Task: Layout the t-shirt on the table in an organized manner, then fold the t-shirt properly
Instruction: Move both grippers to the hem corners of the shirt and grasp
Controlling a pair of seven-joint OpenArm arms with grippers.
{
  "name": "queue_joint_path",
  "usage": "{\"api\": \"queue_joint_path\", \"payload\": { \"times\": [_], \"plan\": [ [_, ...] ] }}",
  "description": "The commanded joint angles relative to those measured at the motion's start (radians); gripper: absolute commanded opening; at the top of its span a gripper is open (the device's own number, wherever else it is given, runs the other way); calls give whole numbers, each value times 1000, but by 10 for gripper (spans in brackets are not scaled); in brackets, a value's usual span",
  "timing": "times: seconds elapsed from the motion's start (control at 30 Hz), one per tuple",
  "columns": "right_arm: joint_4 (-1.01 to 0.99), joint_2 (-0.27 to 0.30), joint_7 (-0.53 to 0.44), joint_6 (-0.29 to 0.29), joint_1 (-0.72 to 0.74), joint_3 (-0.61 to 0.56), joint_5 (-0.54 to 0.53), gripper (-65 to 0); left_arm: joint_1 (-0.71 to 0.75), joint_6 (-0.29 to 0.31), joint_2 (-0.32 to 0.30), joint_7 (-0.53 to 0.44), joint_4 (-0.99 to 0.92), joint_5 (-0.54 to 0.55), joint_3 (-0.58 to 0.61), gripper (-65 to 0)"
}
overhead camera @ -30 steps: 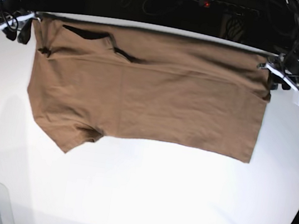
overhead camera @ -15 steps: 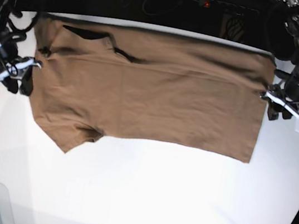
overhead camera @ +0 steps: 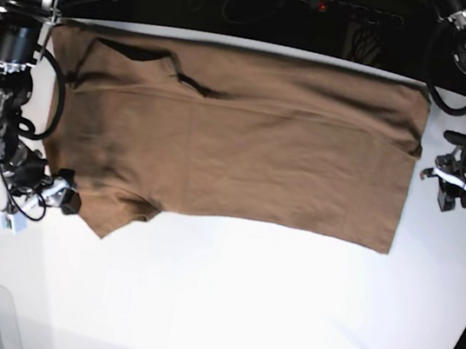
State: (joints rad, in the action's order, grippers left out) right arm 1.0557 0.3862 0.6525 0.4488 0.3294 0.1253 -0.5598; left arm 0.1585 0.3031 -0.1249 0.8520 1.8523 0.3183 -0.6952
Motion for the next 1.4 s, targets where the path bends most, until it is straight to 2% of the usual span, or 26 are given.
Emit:
{"api": "queue_joint_path", "payload": {
  "times": [0.0,0.2,0.47,0.57,0.73,0.87,1.0,1.17,1.37],
  "plan": [
    [-32,24,-50,6,35,-23,-7,-270,-14,5,-9,-15,14,12,-5,-403],
    [-157,29,-173,6,53,-85,-7,-272,-55,1,-45,-15,-39,12,-4,-403],
    [-159,29,-199,6,30,-91,-6,-275,-152,6,-46,-24,-185,12,-2,-403],
    [-159,24,-201,6,30,-88,56,-284,-213,6,-66,-24,-260,12,2,-403],
    [-160,-19,-207,6,30,-80,198,-410,-340,6,-103,-24,-431,12,7,-403],
    [-159,-34,-207,6,30,-80,252,-517,-405,6,-143,-33,-529,12,88,-403],
    [-159,-34,-205,6,30,-85,254,-641,-434,-2,-150,-153,-581,12,205,-403],
    [-159,-34,-204,6,30,-86,254,-650,-455,-3,-154,-307,-688,12,323,-403],
    [-159,-34,-201,6,30,-88,254,-650,-503,-5,-154,-371,-869,12,371,-403]
  ]
}}
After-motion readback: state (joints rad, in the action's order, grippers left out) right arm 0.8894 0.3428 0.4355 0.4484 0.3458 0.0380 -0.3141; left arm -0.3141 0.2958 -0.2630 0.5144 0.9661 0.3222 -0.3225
